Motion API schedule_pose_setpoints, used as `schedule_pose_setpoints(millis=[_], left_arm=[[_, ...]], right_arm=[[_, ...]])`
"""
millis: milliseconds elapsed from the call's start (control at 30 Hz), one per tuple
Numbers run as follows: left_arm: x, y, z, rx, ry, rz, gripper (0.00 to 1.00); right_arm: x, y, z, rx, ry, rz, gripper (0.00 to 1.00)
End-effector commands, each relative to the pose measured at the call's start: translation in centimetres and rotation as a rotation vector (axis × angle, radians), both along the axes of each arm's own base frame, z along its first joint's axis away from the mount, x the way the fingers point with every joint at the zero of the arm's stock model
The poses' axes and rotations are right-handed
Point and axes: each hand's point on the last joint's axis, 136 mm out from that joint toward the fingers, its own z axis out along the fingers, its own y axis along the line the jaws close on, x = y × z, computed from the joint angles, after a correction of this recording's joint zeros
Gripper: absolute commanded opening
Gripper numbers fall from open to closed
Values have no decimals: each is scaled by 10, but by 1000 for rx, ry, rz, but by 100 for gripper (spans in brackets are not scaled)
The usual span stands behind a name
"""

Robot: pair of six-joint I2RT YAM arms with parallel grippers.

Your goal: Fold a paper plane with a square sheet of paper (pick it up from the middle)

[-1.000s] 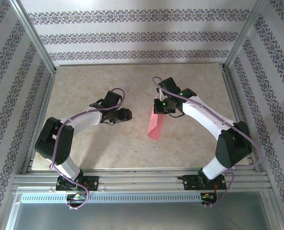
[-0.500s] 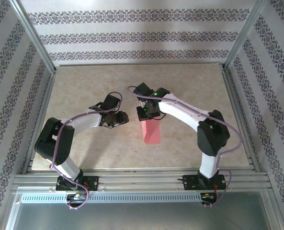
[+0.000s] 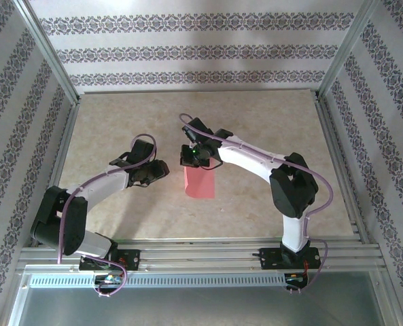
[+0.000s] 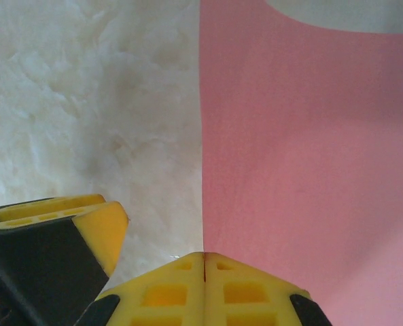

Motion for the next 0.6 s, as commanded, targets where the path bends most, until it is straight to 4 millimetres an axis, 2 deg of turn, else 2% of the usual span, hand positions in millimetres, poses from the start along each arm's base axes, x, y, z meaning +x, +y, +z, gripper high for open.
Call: schedule_pose_setpoints(millis=[0, 100, 167, 333, 567], left_arm=[[-3, 2, -5, -6, 11, 17, 43], [-3, 4, -9, 4, 14, 24, 43], [-2, 2, -8, -6, 8, 12, 43], [4, -19, 4, -95, -41, -70, 45], [9, -43, 20, -204, -82, -154, 50]], right_arm=[[-6, 15, -11, 25, 37, 6, 0], [-7, 28, -18, 95, 64, 21, 0], [-4, 30, -19, 124, 62, 18, 0], [6, 19, -6, 207, 28, -10, 0], [9, -3, 16, 357, -23, -15, 0]])
